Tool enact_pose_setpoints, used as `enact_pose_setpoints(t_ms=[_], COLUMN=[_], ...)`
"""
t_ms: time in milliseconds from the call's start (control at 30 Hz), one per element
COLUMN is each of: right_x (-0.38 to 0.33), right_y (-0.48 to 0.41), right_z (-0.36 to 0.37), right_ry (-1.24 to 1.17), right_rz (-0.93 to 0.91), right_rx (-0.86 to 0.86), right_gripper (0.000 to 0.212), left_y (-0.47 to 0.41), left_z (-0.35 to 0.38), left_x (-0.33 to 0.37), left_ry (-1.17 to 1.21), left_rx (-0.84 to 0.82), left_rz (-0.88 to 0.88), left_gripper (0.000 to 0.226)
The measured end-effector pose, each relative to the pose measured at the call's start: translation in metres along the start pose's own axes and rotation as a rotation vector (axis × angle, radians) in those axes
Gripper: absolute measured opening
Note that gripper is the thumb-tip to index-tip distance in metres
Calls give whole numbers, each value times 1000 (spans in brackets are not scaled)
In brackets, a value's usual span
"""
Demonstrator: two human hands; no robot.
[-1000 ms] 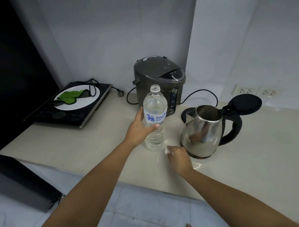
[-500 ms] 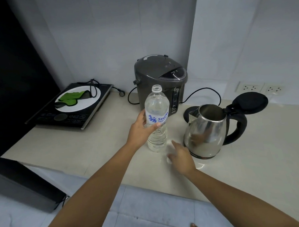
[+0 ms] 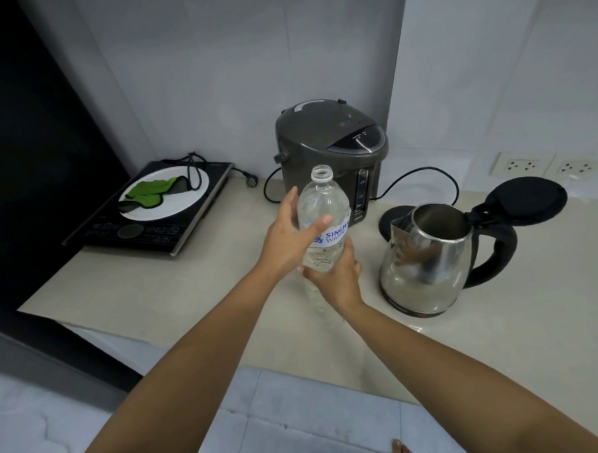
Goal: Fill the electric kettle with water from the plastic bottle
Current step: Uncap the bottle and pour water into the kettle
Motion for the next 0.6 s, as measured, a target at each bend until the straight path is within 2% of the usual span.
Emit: enact_pose_setpoints(t_ms=[167,333,500,600], right_x=[2,-1,-10,-23], right_y=[-13,-17,-15,-13], right_z=[6,6,-4,-19], right_ry=[-52,-124,-168,-176], right_rz=[62,60,52,41], right_rx=[8,24,55,63], right_gripper=[84,65,59,58], left_y=[-8,-11,-9,-5], left_z=[1,0,1,0], left_x=[-4,-4,12,32], left_ry=[67,111,133,128], left_rx=[-31,4,3,15], left_rz=[-31,-40,-12,48], left_gripper=[74,77,86,83])
Point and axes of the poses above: each hand's wrist, its own y-axis away from the middle knuckle, its own z-axis out of the palm, x = y × z, the point moved 6 cm from there along -y, towards the middle knuckle, and after that the axes turned 15 degrees about x, right-handed, at the moved point
